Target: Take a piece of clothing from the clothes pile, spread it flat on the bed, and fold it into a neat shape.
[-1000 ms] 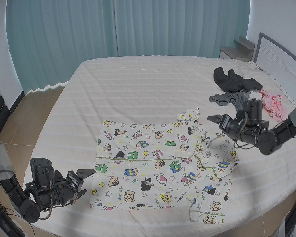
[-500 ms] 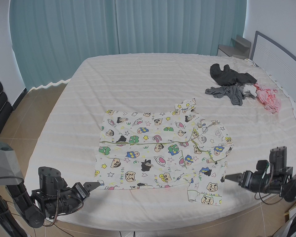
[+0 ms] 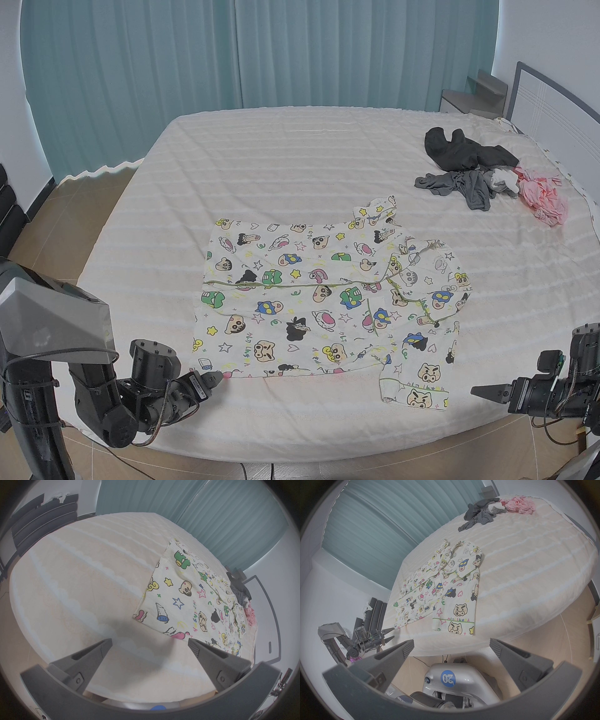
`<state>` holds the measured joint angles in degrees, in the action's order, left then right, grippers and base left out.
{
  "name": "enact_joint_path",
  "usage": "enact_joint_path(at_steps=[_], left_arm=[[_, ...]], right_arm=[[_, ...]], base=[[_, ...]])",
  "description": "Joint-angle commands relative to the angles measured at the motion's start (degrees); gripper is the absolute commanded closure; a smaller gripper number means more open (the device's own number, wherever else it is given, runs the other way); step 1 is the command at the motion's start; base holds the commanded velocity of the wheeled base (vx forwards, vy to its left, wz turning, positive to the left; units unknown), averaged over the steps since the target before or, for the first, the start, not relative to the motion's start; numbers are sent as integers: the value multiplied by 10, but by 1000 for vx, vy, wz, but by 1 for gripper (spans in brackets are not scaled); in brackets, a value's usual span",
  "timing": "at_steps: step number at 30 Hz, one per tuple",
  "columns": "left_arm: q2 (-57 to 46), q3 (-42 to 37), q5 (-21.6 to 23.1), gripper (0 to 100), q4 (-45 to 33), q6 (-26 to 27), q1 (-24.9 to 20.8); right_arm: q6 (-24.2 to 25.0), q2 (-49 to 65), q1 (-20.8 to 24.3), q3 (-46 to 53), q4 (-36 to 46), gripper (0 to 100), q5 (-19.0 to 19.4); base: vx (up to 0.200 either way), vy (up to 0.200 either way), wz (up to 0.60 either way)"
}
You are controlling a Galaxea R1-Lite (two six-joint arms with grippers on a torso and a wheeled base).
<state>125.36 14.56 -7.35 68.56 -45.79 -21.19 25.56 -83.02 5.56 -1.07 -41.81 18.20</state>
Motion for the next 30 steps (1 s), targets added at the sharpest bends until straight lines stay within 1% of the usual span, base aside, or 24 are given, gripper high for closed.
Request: enact_joint_path(at_steps=[1, 6, 10, 14, 15, 20, 25, 26, 27, 28, 30], left_arm=[[25, 48, -2, 0, -4, 0, 4], [12, 94, -6, 0, -47, 0, 10], [9, 120, -19, 0, -81, 1, 11], [7, 139, -19, 0, -112, 2, 19], [4, 142, -19, 100, -117, 2, 19], [-16, 141, -19, 100, -128, 4, 25], [-30, 134, -19, 100, -145, 4, 34], [-31, 132, -19, 100, -145, 4, 35], [-44, 122, -19, 100, -145, 4, 35], [-45, 121, -19, 100, -145, 4, 34], [-56, 115, -19, 100, -145, 4, 36]], right_arm=[[-2, -7, -2, 11, -1, 0, 7], [-3, -37, -2, 10, -5, 0, 9], [-6, -43, -2, 7, -5, 0, 10], [-7, -67, -3, -9, -5, 0, 10], [-7, -78, -3, -14, -5, 0, 10], [-9, -149, 3, -42, -6, 0, 10], [-14, -245, 13, -74, -29, 0, 13], [-15, -250, 15, -75, -32, 0, 13], [-16, -275, 21, -80, -56, 0, 14], [-16, -278, 22, -81, -58, 0, 14], [-4, -308, 48, -83, -111, 0, 14]], base=[[0, 0, 0], [0, 0, 0], [0, 0, 0], [0, 0, 0], [0, 0, 0], [0, 0, 0], [0, 0, 0], [0, 0, 0], [0, 0, 0], [0, 0, 0], [0, 0, 0]])
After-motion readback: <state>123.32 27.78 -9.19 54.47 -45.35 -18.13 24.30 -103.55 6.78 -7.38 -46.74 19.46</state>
